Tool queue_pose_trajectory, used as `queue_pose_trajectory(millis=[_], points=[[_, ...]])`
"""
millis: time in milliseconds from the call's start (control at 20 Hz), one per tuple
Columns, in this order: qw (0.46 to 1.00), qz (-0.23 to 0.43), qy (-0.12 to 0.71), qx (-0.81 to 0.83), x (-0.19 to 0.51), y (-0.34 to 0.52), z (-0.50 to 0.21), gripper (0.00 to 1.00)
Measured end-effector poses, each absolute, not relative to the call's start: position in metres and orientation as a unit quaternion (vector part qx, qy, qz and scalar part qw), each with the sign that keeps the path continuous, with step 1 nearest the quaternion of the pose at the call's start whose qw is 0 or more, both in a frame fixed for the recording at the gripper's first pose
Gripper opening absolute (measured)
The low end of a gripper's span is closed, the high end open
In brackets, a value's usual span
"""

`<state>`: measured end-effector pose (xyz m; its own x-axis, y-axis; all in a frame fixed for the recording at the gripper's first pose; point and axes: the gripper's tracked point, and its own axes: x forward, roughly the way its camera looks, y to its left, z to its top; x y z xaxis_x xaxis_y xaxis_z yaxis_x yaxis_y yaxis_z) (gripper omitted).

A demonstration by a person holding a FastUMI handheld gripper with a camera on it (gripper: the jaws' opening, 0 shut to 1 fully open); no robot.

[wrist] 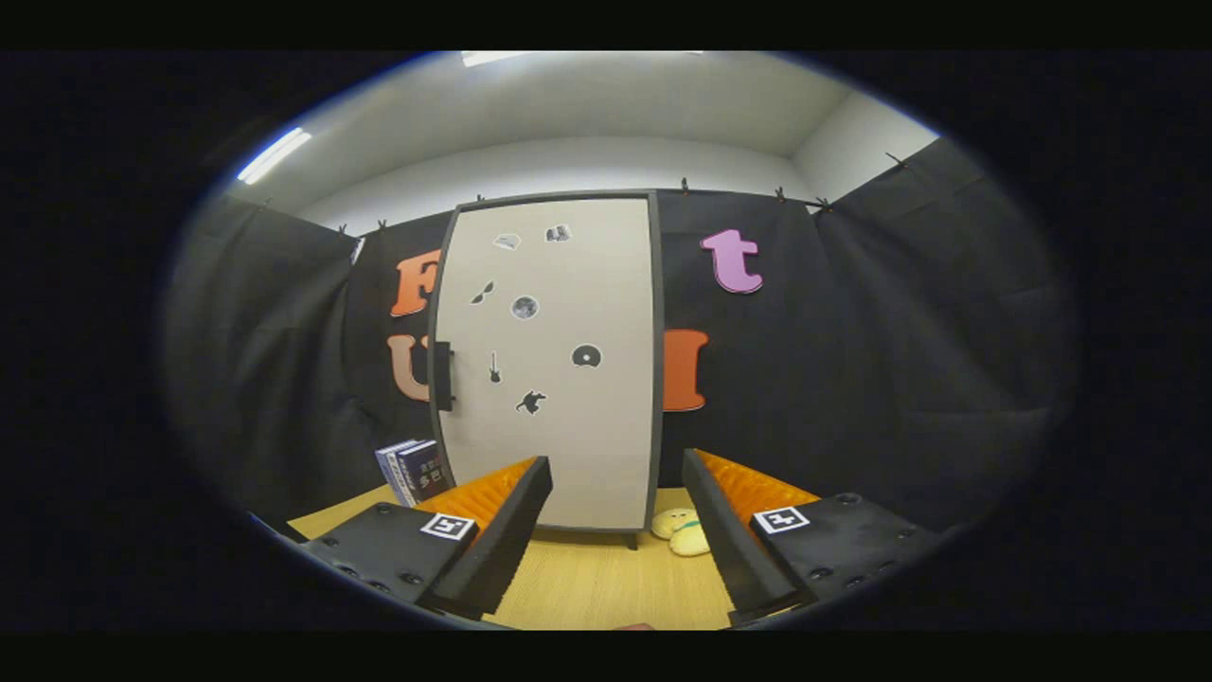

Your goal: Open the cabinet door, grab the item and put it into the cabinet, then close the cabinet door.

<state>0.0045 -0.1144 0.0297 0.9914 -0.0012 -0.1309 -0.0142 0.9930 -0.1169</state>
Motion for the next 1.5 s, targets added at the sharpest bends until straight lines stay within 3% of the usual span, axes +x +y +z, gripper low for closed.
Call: queue_pose_trajectory(millis=[1500], points=[[0.997, -0.028, 0.063, -0.027, -0.017, -0.132, 0.030, 0.92]])
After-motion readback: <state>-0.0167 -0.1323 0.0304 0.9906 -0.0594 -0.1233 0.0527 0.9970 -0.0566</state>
